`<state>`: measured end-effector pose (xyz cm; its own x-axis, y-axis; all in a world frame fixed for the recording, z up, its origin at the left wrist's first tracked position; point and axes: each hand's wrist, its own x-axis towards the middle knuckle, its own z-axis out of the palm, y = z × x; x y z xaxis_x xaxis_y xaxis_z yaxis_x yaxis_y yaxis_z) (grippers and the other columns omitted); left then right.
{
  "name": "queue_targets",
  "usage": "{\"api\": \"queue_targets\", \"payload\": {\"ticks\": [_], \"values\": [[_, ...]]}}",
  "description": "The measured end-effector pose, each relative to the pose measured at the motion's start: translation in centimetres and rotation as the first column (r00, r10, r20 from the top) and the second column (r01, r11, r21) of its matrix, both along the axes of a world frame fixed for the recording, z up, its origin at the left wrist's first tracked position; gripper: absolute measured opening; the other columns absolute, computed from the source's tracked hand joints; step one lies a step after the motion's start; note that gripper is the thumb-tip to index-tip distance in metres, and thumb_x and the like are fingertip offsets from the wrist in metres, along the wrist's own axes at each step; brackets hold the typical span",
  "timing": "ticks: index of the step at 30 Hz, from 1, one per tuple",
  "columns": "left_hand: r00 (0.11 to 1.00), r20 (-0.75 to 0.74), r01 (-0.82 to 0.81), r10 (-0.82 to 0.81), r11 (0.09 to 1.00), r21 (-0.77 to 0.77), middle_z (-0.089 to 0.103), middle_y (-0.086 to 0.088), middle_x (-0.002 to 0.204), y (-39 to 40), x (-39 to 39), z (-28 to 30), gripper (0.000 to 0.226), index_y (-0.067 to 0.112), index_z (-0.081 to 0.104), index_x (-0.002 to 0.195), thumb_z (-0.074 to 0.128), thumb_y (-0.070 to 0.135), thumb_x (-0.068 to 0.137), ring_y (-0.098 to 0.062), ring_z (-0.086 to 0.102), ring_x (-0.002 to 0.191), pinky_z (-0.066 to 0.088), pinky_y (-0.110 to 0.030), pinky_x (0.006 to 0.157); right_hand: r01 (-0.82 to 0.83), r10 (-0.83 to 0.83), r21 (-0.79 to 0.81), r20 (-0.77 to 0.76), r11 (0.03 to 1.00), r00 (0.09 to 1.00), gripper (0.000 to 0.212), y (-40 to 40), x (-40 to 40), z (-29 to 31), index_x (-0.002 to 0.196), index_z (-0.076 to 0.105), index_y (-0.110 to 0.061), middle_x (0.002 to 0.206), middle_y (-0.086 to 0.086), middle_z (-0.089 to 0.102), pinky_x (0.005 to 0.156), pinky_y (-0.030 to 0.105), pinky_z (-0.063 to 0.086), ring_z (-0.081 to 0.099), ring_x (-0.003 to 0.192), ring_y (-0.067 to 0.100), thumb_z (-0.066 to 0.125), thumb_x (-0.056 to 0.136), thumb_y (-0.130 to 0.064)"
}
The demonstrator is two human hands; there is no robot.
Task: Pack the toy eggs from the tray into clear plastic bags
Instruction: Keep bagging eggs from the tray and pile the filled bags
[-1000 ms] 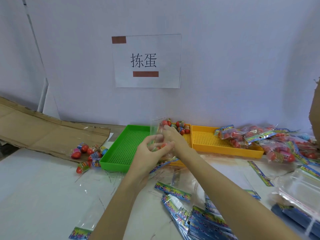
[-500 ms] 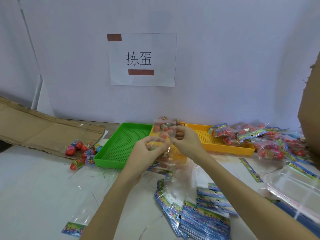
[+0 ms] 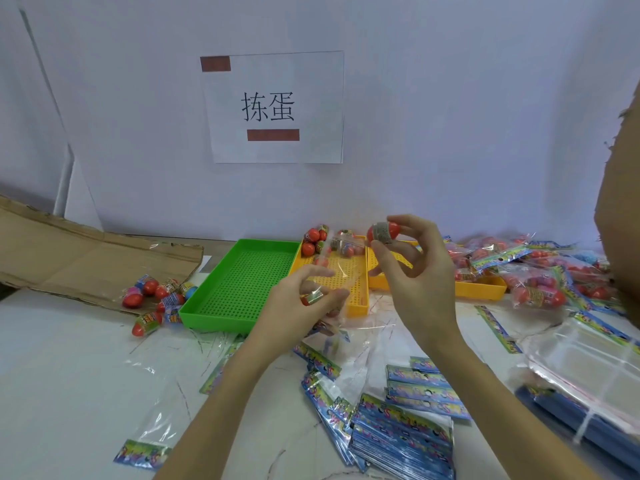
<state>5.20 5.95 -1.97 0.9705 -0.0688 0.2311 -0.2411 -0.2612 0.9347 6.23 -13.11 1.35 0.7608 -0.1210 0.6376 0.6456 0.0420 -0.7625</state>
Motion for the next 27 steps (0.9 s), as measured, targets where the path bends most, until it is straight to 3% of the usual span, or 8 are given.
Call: {"api": "queue_targets", "payload": {"ticks": [2, 6, 9, 14, 19, 23, 27], "values": [[0.997, 0.071, 0.021, -0.025, 0.997, 0.068, 0.08, 0.01, 0.098, -0.3, -0.2, 0.0, 0.043, 0.03, 0.064, 0.127, 0.08, 0.042, 0.089, -0.014, 0.079, 0.078, 0.062, -0.026, 0.071, 0.014, -0.012, -0.12, 0.015, 0.993, 1.0, 0.032, 0.2, -0.3, 0.2, 0.123, 0.061, -0.018, 0.116, -0.001, 0.067, 0.058, 0.03, 0.062, 0.075, 0.098, 0.018, 0.073, 0.095, -0.009], [0.986, 0.156, 0.031, -0.053, 0.99, 0.141, 0.078, 0.014, 0.099, -0.6, -0.4, 0.0, 0.047, 0.032, 0.064, 0.128, 0.08, 0.044, 0.086, -0.005, 0.076, 0.077, 0.056, -0.017, 0.068, 0.089, -0.08, -0.384, 0.041, 0.919, 0.996, 0.033, -0.3, -0.3, 0.3, 0.123, 0.063, -0.021, 0.114, -0.004, 0.067, 0.057, 0.04, 0.061, 0.074, 0.09, 0.013, 0.074, 0.094, -0.009], [0.985, 0.159, 0.044, -0.071, 0.985, 0.166, 0.077, 0.015, 0.101, -0.7, -0.5, 0.0, 0.054, 0.033, 0.062, 0.129, 0.078, 0.053, 0.081, -0.01, 0.077, 0.078, 0.062, -0.028, 0.073, 0.064, -0.046, -0.477, 0.049, 0.876, 0.998, 0.035, -1.0, -0.3, 0.8, 0.124, 0.062, -0.022, 0.116, -0.007, 0.067, 0.062, 0.04, 0.062, 0.075, 0.088, 0.009, 0.075, 0.093, -0.011], [0.98, 0.189, 0.034, -0.069, 0.983, 0.181, 0.077, 0.017, 0.098, -0.7, -0.4, -0.2, 0.05, 0.028, 0.061, 0.127, 0.079, 0.047, 0.084, -0.007, 0.076, 0.079, 0.061, -0.027, 0.071, 0.114, -0.065, -0.562, 0.107, 0.819, 0.992, 0.031, -1.1, -0.8, 1.1, 0.116, 0.068, -0.022, 0.117, -0.003, 0.056, 0.069, 0.019, 0.059, 0.068, 0.096, 0.002, 0.081, 0.088, -0.025], [0.967, 0.249, -0.001, -0.059, 0.972, 0.237, 0.076, 0.014, 0.095, -0.6, -0.7, 0.0, 0.042, 0.028, 0.062, 0.115, 0.073, 0.055, 0.086, -0.001, 0.064, 0.065, 0.052, -0.024, 0.063, 0.0, 0.019, -0.593, 0.026, 0.805, 0.999, 0.032, -0.8, -0.9, 0.8, 0.116, 0.072, -0.02, 0.108, -0.009, 0.072, 0.071, 0.029, 0.06, 0.07, 0.096, 0.004, 0.083, 0.087, -0.015], [0.966, 0.254, 0.0, -0.058, 0.975, 0.221, 0.074, 0.008, 0.09, -0.4, -0.5, -0.2, 0.028, 0.027, 0.065, 0.116, 0.076, 0.041, 0.095, -0.02, 0.071, 0.074, 0.057, -0.051, 0.073, -0.027, 0.043, -0.666, 0.008, 0.745, 0.999, 0.029, -0.8, -0.9, 0.7, 0.116, 0.077, -0.027, 0.101, -0.018, 0.076, 0.074, 0.023, 0.058, 0.069, 0.097, -0.003, 0.081, 0.088, -0.021], [0.97, 0.229, 0.029, -0.076, 0.979, 0.202, 0.074, 0.007, 0.09, -0.1, -0.4, -0.2, 0.031, 0.036, 0.066, 0.113, 0.083, 0.04, 0.087, -0.02, 0.072, 0.081, 0.058, -0.05, 0.077, -0.064, 0.065, -0.708, -0.027, 0.703, 0.998, 0.025, -0.8, -0.9, 0.7, 0.11, 0.072, -0.03, 0.1, -0.017, 0.076, 0.073, 0.016, 0.054, 0.07, 0.098, -0.002, 0.08, 0.089, -0.019]]}}
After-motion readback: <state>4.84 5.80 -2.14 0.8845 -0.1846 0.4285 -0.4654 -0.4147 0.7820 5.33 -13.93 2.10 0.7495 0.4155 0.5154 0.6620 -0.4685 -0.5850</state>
